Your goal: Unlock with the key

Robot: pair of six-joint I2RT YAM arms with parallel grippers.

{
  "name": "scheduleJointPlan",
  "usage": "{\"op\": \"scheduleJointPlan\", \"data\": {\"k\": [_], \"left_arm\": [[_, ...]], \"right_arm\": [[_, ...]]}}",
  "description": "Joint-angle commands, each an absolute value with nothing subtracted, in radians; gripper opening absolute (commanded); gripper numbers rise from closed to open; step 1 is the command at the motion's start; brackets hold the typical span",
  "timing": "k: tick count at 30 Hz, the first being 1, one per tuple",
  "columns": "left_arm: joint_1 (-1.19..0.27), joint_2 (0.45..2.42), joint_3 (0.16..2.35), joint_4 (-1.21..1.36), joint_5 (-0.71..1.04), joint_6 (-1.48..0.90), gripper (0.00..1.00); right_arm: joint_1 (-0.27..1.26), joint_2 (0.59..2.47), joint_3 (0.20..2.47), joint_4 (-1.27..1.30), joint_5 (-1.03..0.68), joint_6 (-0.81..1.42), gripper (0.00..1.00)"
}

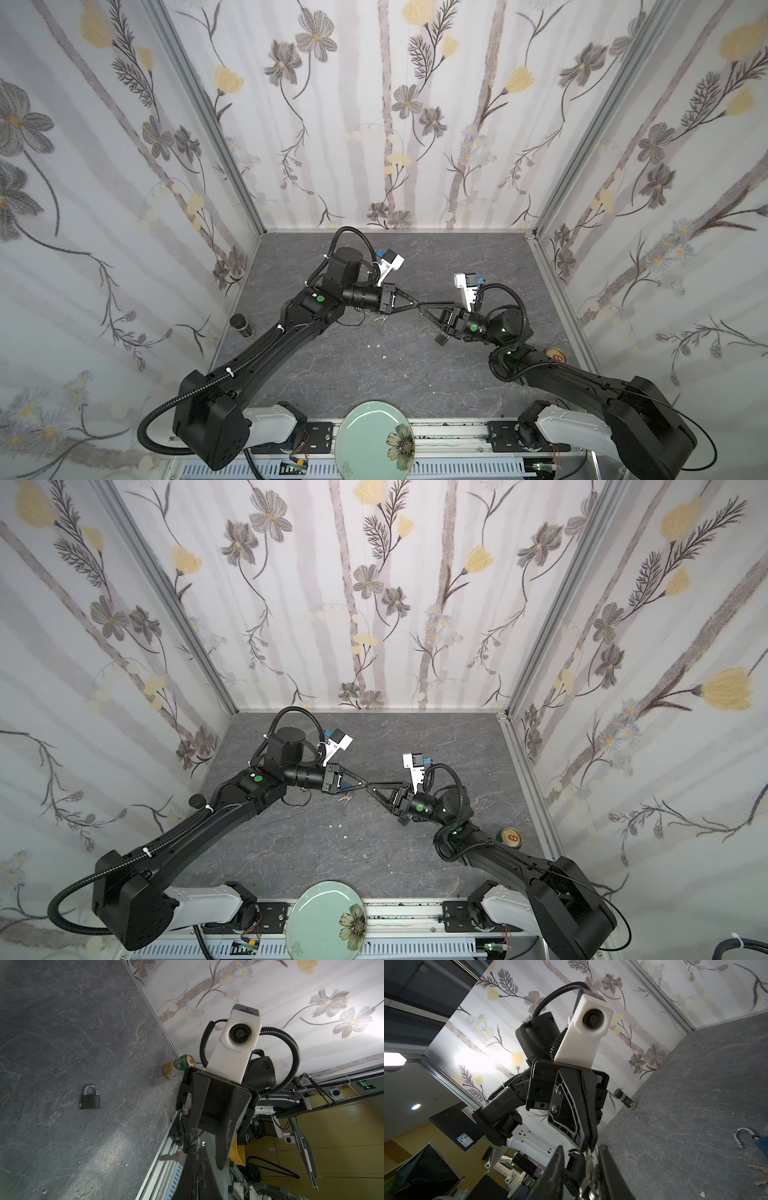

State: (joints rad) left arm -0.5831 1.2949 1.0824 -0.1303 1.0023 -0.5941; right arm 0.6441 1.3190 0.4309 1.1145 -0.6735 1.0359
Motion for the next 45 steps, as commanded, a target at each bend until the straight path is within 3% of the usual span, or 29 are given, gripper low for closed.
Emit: {"op": "scheduleJointPlan", "data": {"k": [1,11,17,21,22,23,24,28,34,45], "left_arm": [[-0.581,1.295,1.092,-0.118,1.003,-0.577,0.0],[-0.581,1.295,1.097,-0.121,1.002,-0.574,0.0],[-0.58,1.296,1.097,-0.119,1.003,-0.577,0.0],[-0.581,1.295,1.095,-0.114,1.002,-0.582,0.0],[-0.58,1.295,1.095,-0.112,1.0,-0.585,0.02],[-0.58,1.294,1.095,-0.114,0.993,-0.586,0.19],[-0.581,1.293,1.094,-0.114,0.984,-0.587,0.28],[-0.579,1.28,1.084,-0.143,0.888,-0.566,0.56],[-0.577,1.295,1.091,-0.21,0.789,-0.534,0.62],[-0.615,1.405,1.119,-0.291,0.611,-0.532,0.63]], "right_arm": [[0.645,1.317,0.436,1.107,-0.684,1.023,0.3],[0.637,1.287,0.416,1.066,-0.686,1.005,0.2],[0.632,1.283,0.416,1.066,-0.695,1.003,0.01],[0.633,1.28,0.419,1.063,-0.696,0.994,0.0],[0.632,1.281,0.417,1.061,-0.696,0.993,0.0],[0.632,1.28,0.417,1.056,-0.691,0.99,0.0],[0.631,1.277,0.414,1.05,-0.684,0.987,0.0],[0.623,1.251,0.395,1.019,-0.65,0.97,0.0],[0.586,1.162,0.349,0.898,-0.569,0.94,0.0],[0.515,0.87,0.263,0.542,-0.337,0.86,0.0]]}}
